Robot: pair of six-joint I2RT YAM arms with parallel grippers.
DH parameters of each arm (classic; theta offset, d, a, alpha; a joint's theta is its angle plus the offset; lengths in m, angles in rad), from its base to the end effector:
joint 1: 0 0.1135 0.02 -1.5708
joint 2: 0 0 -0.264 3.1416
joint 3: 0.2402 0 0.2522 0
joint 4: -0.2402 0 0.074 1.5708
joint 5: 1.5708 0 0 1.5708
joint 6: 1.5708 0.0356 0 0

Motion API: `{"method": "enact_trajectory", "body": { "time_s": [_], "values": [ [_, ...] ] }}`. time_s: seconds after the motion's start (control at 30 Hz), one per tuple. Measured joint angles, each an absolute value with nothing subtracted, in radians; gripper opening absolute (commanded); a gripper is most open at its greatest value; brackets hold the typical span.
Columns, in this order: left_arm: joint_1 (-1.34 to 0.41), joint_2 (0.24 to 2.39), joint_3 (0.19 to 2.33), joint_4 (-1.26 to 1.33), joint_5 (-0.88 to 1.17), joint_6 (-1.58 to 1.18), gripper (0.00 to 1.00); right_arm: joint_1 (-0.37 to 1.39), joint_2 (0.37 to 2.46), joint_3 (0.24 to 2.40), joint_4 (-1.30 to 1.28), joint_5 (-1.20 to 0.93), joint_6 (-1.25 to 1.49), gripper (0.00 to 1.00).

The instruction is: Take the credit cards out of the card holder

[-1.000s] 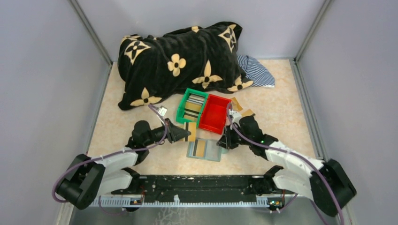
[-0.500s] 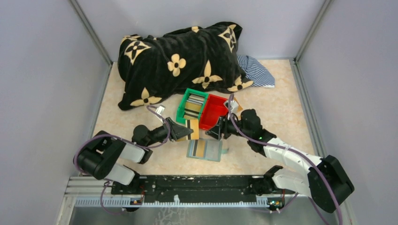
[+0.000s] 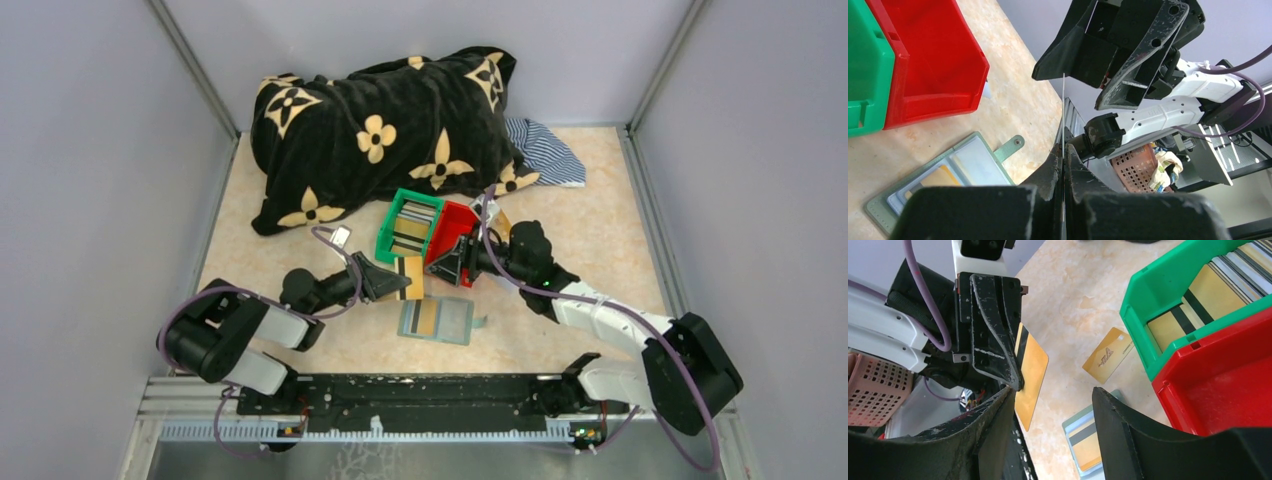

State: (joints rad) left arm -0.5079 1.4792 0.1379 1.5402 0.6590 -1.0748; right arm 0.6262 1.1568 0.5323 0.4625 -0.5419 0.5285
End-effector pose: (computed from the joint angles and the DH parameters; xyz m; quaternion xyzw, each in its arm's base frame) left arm 0.1730 -0.1212 0.1717 0.0728 0.6454 -0.6649 0.3689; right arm 0.1924 0.1618 0.2438 -0.2090 0.7249 0.5114 0.4115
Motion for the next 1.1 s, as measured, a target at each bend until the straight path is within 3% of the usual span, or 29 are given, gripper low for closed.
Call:
{"method": "enact_trajectory", "body": {
  "time_s": [0.77,0.97,1.1],
  "values": [
    [-0.538,1.504,0.206,1.542,0.663,-1.089,0.0,0.628,1.238,0.533,0.565,-0.638,0.563,0.5],
    [-0.543,1.508,0.212,1.542,0.664,-1.089,0.0,0.633,1.245,0.533,0.59,-0.659,0.57,0.37],
    [-0.543,1.51,0.213,1.541,0.665,-1.089,0.0,0.633,1.246,0.533,0.591,-0.662,0.572,0.34]
  ]
}}
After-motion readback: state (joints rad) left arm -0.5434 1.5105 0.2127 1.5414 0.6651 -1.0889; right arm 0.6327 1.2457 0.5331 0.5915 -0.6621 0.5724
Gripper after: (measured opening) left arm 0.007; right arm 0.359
